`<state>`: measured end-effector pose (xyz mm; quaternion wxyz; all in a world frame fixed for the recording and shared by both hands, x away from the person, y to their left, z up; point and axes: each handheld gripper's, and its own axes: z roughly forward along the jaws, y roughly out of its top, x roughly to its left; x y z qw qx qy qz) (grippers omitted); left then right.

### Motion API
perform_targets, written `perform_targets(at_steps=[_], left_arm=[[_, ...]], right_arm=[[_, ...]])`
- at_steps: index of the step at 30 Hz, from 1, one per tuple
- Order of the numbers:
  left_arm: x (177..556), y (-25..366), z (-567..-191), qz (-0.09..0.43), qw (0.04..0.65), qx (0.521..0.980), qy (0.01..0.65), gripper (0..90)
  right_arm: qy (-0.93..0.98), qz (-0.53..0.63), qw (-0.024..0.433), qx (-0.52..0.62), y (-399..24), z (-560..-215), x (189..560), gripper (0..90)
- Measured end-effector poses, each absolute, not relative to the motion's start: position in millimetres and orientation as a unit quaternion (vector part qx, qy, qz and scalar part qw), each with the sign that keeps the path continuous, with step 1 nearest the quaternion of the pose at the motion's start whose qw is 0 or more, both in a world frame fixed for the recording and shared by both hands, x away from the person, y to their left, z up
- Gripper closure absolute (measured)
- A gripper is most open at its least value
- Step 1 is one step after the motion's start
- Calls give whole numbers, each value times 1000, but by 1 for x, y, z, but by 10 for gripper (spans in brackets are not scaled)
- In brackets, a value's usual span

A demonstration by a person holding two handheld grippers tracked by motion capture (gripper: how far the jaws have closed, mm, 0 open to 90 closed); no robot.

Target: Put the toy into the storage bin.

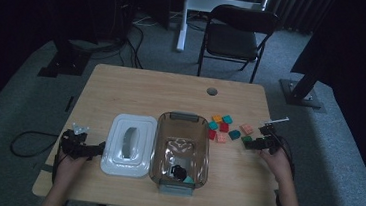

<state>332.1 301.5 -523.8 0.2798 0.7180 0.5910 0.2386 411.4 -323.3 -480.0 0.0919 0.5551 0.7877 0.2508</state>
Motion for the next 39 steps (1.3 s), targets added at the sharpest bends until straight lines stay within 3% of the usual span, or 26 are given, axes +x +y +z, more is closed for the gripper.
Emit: perform_targets(at_steps=[12, 18, 39], left_arm=[[332, 301, -524, 239, 280, 717, 592, 4], [332, 301, -524, 239, 280, 717, 592, 5], [332, 301, -524, 239, 279, 717, 592, 5]], right_arm=[[814, 196, 105, 537, -309, -494, 423, 459], [816, 188, 118, 534, -308, -493, 423, 579], [836, 217, 104, 493, -310, -456, 379, 587]])
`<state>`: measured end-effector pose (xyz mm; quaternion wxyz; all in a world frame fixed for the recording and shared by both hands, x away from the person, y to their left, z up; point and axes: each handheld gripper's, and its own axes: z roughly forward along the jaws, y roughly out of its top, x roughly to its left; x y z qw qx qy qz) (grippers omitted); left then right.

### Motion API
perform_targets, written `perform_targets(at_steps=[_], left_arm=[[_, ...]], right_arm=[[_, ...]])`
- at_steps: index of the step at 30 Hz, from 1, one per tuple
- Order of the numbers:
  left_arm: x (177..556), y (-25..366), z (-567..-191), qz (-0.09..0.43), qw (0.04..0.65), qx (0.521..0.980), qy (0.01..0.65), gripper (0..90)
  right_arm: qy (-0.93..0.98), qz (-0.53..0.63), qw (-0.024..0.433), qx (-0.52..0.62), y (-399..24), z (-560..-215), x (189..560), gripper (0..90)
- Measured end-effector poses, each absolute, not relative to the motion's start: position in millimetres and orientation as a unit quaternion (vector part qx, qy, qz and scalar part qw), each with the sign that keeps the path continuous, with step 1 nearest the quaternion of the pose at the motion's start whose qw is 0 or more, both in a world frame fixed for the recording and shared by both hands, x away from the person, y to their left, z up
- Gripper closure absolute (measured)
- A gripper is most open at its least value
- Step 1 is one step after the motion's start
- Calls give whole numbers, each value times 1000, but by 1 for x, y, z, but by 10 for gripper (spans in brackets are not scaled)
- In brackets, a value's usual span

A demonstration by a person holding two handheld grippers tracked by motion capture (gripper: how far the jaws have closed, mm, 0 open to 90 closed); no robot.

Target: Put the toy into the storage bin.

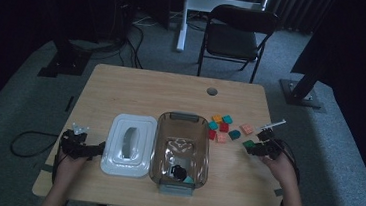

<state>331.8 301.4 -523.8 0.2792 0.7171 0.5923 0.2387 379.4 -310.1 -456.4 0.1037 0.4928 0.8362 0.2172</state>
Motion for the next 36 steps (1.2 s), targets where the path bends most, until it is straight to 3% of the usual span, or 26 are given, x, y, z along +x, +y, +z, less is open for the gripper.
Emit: perform_targets(at_steps=[24, 36], left_arm=[[332, 301, -524, 238, 279, 717, 593, 5], [332, 301, -524, 239, 279, 717, 593, 5]], right_arm=[[895, 331, 102, 281, -225, -352, 322, 588], [927, 313, 84, 186, -173, -340, 316, 588]])
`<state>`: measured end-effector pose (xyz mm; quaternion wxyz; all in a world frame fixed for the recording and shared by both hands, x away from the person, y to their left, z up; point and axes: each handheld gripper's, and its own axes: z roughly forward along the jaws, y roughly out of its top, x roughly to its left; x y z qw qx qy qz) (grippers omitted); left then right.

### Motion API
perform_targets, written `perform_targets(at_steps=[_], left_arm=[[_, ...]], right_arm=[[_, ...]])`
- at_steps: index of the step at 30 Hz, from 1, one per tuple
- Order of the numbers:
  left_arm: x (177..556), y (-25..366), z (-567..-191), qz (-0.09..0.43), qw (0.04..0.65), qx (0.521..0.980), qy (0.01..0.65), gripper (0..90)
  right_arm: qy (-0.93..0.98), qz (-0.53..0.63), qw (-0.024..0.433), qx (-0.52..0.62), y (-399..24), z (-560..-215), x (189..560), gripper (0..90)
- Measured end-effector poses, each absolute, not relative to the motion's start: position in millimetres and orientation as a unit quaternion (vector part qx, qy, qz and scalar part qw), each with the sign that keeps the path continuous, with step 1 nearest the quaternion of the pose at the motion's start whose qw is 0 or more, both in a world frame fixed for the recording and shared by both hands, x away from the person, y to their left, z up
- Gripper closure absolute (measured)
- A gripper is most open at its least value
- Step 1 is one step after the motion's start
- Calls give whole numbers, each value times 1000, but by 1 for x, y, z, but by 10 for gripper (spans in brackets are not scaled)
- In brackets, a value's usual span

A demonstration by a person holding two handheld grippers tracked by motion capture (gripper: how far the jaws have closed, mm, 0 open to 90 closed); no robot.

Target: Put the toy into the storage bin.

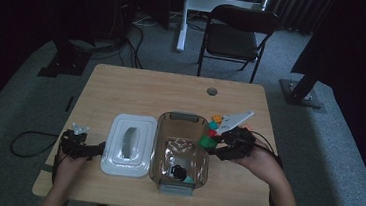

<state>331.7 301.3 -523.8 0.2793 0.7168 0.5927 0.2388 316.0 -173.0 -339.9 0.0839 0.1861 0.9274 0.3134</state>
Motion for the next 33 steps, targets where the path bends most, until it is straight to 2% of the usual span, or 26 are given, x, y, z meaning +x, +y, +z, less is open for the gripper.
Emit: perform_targets(at_steps=[8, 22, 33], left_arm=[[332, 301, -524, 239, 279, 717, 593, 5], [332, 301, -524, 239, 279, 717, 593, 5], [332, 301, -524, 239, 279, 717, 593, 5]], right_arm=[[952, 274, 50, 127, -129, -353, 316, 587], [973, 219, 2, 76, -89, -382, 313, 587], [984, 165, -10, 65, -63, -409, 317, 587]])
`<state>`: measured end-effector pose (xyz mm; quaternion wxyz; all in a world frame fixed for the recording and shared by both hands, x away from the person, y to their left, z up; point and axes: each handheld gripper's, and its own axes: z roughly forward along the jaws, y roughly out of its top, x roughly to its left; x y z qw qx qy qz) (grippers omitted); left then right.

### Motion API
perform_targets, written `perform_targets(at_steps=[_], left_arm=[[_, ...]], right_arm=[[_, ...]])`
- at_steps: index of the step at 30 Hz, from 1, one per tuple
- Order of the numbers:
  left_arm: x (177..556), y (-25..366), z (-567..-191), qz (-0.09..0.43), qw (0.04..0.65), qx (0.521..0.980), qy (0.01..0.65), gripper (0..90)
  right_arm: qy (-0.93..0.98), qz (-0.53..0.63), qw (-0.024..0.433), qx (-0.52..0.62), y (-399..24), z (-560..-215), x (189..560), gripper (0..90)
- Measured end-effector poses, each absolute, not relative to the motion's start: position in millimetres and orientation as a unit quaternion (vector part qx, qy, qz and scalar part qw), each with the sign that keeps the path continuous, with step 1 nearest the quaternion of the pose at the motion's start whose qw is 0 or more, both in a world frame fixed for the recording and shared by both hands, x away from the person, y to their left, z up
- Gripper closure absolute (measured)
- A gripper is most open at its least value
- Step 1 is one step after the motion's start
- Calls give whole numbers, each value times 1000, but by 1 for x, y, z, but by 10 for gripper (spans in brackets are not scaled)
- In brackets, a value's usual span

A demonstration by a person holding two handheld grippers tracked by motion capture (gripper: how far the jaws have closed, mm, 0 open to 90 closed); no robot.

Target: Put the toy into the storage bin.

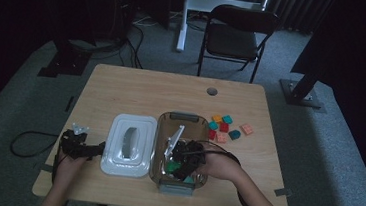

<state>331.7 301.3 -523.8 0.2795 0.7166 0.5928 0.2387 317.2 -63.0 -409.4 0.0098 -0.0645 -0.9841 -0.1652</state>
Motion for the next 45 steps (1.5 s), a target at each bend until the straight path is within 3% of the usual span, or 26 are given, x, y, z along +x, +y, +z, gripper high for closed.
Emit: perform_targets(at_steps=[10, 15, 26, 45], left_arm=[[332, 301, -524, 239, 280, 717, 593, 5], [332, 301, -524, 238, 280, 717, 593, 5], [332, 301, -524, 239, 279, 717, 593, 5], [332, 301, -524, 239, 280, 717, 593, 5]], right_arm=[[-989, -125, -9, -73, -56, -423, 321, 586], [-989, -124, 4, -74, -58, -422, 322, 584], [-989, -122, 13, -88, -61, -421, 322, 508], [-956, -239, -21, -168, -121, -375, 318, 434]])
